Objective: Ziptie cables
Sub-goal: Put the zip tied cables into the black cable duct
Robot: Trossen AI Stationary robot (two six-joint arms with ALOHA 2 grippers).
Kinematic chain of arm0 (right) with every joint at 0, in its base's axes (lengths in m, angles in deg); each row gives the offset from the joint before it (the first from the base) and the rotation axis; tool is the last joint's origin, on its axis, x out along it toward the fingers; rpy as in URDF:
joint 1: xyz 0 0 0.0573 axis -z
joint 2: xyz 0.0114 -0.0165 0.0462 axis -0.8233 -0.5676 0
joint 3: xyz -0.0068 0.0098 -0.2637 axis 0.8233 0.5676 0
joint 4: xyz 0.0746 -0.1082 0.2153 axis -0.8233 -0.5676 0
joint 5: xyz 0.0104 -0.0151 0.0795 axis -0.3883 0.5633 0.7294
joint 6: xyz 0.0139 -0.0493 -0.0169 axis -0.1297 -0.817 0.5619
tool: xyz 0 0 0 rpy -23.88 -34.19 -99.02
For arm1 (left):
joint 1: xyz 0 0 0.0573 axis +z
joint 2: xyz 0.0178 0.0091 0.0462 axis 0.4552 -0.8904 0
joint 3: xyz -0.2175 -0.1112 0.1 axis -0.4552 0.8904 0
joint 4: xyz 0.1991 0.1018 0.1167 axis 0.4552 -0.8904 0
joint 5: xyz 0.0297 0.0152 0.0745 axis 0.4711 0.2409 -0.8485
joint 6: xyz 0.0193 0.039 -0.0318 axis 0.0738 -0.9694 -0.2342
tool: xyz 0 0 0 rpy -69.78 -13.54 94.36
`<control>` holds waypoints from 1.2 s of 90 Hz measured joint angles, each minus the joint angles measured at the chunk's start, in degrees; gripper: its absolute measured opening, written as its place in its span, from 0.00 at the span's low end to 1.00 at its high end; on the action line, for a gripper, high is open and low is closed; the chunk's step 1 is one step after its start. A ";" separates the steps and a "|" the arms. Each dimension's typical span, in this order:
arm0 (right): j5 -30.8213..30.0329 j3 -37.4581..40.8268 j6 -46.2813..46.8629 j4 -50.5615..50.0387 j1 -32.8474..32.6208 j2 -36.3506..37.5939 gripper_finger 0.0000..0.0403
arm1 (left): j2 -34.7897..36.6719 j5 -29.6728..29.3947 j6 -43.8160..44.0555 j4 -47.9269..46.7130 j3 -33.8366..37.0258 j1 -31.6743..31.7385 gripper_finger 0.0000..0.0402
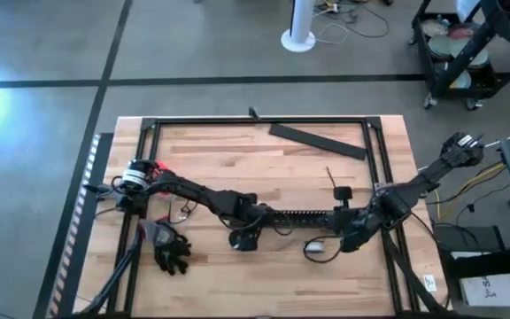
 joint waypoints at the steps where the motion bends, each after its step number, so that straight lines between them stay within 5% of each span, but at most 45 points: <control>1: 0.00 0.00 -0.16 0.12 0.01 -0.09 0.03 | 0.00 -0.13 0.01 0.01 0.24 0.00 0.00; 36: -1.88 0.03 -9.62 10.36 4.90 -5.17 0.03 | 2.62 -1.27 -1.06 2.37 1.86 -0.01 0.27; 61: -1.53 0.88 -22.18 29.98 10.84 -13.38 0.03 | 14.05 -1.72 -0.36 3.99 5.98 -1.94 0.42; 76: -0.45 2.16 -27.51 49.55 14.82 -19.15 0.03 | 21.77 -10.04 0.19 18.27 15.96 -5.50 0.42; 89: 8.79 1.70 -24.83 61.35 19.67 -25.43 0.03 | 24.37 -20.80 -2.57 34.79 25.36 -9.01 0.41; 108: 12.49 -1.67 -20.64 66.66 22.53 -33.72 0.03 | 24.41 -26.82 -2.85 49.43 34.15 -10.43 0.46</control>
